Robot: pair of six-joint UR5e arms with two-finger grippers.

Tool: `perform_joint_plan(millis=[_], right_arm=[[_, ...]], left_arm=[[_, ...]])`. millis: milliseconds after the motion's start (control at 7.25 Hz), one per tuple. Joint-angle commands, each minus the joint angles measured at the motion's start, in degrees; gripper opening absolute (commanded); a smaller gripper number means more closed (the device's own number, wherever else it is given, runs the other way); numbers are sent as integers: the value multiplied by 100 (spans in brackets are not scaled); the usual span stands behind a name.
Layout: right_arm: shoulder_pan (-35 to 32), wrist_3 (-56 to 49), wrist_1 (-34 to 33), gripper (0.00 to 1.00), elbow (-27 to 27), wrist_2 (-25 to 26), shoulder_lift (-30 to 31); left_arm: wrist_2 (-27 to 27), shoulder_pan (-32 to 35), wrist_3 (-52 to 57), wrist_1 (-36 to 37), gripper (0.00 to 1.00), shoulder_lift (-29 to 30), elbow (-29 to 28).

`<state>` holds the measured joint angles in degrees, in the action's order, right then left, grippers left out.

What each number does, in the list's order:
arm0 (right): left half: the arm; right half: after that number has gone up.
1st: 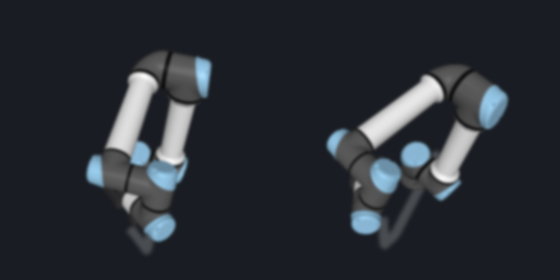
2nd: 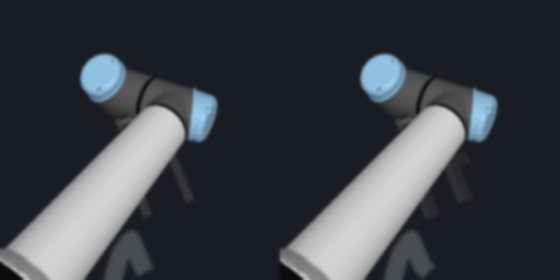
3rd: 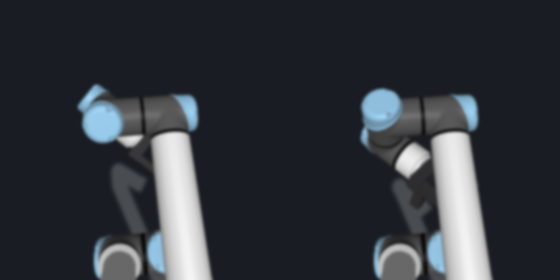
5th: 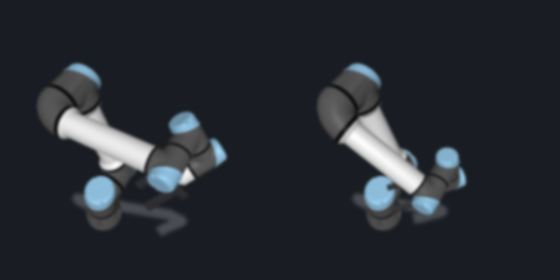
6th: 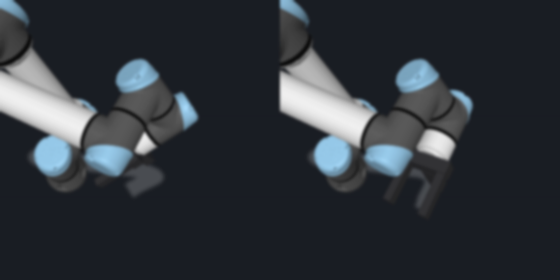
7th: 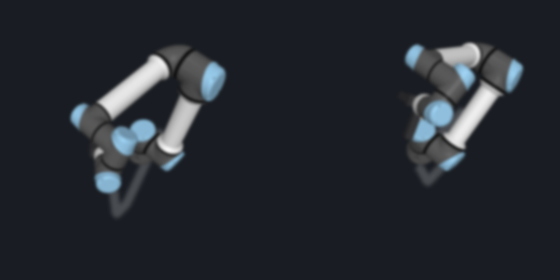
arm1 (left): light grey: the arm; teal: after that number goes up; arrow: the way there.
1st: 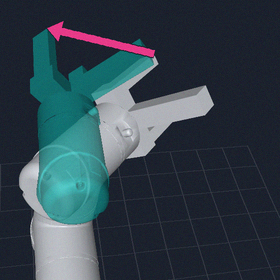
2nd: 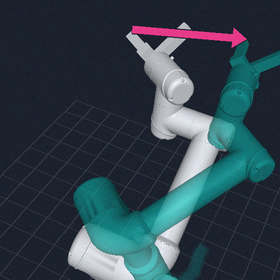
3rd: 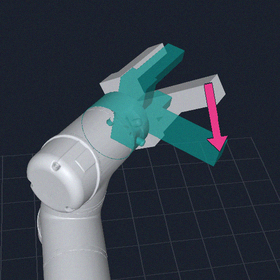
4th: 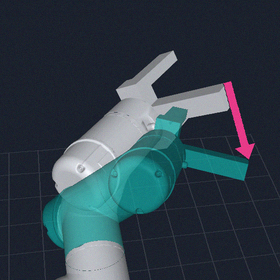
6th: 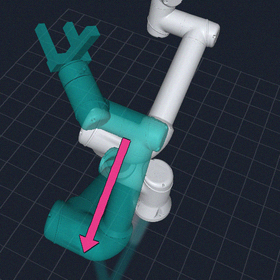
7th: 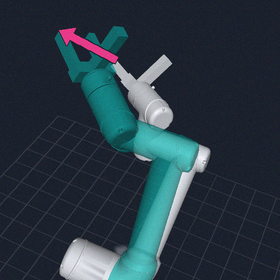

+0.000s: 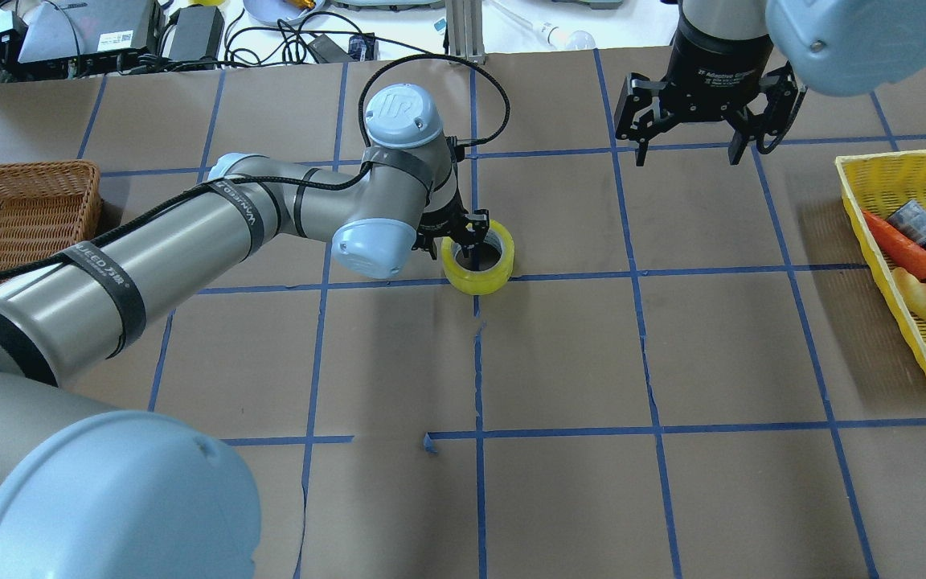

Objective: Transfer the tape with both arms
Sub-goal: 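Grasp the tape roll rim with the left gripper, then carry the tape roll with the left gripper over the wicker basket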

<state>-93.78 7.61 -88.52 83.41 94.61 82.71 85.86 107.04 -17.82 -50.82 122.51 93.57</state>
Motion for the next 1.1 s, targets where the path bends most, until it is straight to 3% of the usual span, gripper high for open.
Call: perform_joint_plan(millis=[0, 138, 414, 828, 966], right_arm=[[26, -889, -60, 100, 87, -126, -1], [148, -1171, -52, 100, 87, -327, -1], [237, -1148, -43, 100, 96, -295, 70], [176, -1130, -60, 100, 140, -295, 114], [176, -1130, -69, 100, 166, -294, 114]], left_arm=[[18, 1, -29, -42, 0, -25, 3], [27, -77, 15, -156, 0, -217, -101], [-26, -952, 773, -1555, 0, -735, -644], [132, -2936, 2539, -2930, 2, -1377, -884], [237, -3674, 3417, -3065, 0, -1449, -876]])
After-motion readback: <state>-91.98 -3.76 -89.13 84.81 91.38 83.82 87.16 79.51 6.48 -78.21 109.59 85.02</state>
